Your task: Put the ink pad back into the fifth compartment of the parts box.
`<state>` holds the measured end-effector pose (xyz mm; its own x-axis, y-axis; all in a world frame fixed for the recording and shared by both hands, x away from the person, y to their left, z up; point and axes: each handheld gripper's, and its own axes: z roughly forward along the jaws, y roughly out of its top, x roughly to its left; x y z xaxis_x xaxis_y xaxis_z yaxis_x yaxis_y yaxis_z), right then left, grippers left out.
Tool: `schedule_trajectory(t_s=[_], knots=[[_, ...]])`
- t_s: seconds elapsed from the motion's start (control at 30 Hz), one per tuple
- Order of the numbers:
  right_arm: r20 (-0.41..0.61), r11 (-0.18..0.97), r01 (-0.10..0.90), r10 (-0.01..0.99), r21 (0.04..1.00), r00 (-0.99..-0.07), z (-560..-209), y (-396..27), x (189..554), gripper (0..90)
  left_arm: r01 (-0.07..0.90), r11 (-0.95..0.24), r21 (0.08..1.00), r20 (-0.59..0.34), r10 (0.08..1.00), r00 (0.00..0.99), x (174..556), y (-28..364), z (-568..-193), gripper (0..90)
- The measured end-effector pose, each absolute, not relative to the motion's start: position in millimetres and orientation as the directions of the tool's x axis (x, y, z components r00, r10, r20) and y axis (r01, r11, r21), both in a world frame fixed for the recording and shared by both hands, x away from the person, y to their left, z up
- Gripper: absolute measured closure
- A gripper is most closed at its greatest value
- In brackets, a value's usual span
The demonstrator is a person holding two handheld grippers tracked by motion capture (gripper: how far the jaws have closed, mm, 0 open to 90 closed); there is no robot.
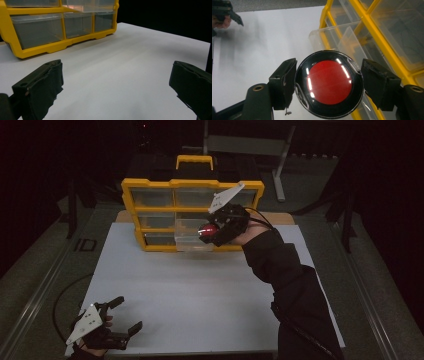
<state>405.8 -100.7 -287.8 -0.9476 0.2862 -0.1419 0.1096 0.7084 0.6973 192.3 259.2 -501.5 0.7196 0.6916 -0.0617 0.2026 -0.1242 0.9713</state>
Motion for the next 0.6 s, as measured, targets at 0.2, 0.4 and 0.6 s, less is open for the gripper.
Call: schedule_trajectory(t_s=[0.2,0.4,0.6], knots=[[-0.137,0.702,0.117,0.294,0.702,-0.946,-285.2,-95.3,413.9,30.3,0.203,-0.123,0.971,-0.063,0.69,0.721,192.6,259.6,-501.7,0.0],[-0.13,0.696,0.126,0.303,0.707,-0.944,-285.2,-84.3,424.0,30.3,0.203,-0.123,0.971,-0.064,0.689,0.722,192.7,259.1,-502.1,0.0],[-0.109,0.693,0.157,0.323,0.703,-0.94,-291.6,-76.9,436.1,30.3,0.204,-0.121,0.971,-0.067,0.685,0.726,192.9,259.8,-502.5,0.0]])
